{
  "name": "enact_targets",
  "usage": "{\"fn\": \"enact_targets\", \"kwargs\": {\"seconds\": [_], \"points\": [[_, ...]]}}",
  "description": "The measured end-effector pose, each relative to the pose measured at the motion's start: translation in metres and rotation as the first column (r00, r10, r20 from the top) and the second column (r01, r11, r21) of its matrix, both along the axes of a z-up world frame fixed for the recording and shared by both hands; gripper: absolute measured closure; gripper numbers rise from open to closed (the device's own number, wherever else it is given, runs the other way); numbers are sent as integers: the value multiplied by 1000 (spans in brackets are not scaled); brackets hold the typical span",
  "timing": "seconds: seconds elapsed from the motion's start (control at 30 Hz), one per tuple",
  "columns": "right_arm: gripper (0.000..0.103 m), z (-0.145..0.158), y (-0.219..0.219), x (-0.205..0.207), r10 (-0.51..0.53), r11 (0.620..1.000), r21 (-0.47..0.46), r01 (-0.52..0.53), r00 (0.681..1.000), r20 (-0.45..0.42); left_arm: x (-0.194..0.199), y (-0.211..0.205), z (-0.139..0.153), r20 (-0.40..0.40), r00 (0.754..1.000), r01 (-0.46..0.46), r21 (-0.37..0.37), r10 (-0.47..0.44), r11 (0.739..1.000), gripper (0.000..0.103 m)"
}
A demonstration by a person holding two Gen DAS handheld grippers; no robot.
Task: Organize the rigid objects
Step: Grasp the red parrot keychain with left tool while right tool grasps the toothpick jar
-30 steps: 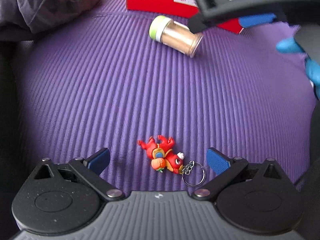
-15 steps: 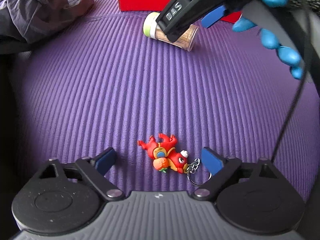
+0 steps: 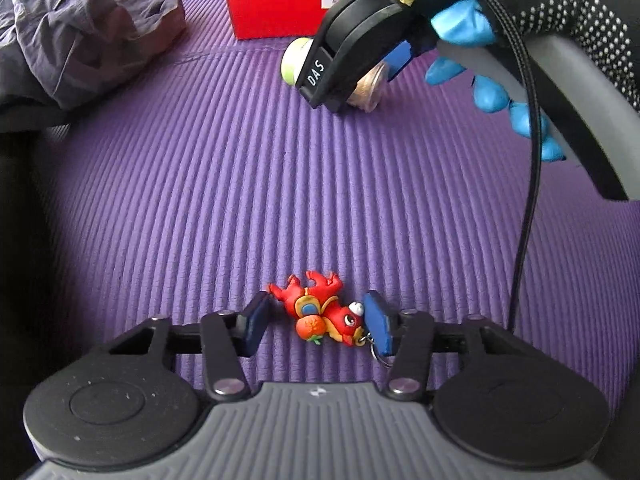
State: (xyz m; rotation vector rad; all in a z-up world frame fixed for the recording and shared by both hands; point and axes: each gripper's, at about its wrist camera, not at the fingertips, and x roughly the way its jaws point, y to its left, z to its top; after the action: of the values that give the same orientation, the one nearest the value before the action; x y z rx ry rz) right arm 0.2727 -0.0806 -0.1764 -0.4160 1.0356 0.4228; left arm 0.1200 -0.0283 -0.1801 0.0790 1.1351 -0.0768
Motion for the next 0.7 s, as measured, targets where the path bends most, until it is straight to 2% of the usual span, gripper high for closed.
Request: {"fn": "enact_targets", "kwargs": {"seconds": [0.03,0.17,0.3,0.43,0.6,0.7], "points": [[52,0,-2,0,-8,1000,13,8,1000,-4,-1,-1,1,1,1000,4,-7,-4,1000,63],[55,3,-11,-6,-34,997,68,36,999,-30,0,0,1,3,1000,-1,-20,1,1000,63],[55,4,-23,-16,-69,989,124,75,996,-55,4,10,3,4,999,-49,-52,49,997,63],[56,10,-46,-29,-138,961,229,158,985,-99,9,22,9,2,995,-98,-109,99,989,63],[56,10,-72,-50,-196,928,290,233,969,-152,11,25,16,12,993,-112,-135,115,984,63],[56,13,-86,-63,-234,897,339,285,955,-183,13,27,20,21,993,-116,-138,120,984,63]]}}
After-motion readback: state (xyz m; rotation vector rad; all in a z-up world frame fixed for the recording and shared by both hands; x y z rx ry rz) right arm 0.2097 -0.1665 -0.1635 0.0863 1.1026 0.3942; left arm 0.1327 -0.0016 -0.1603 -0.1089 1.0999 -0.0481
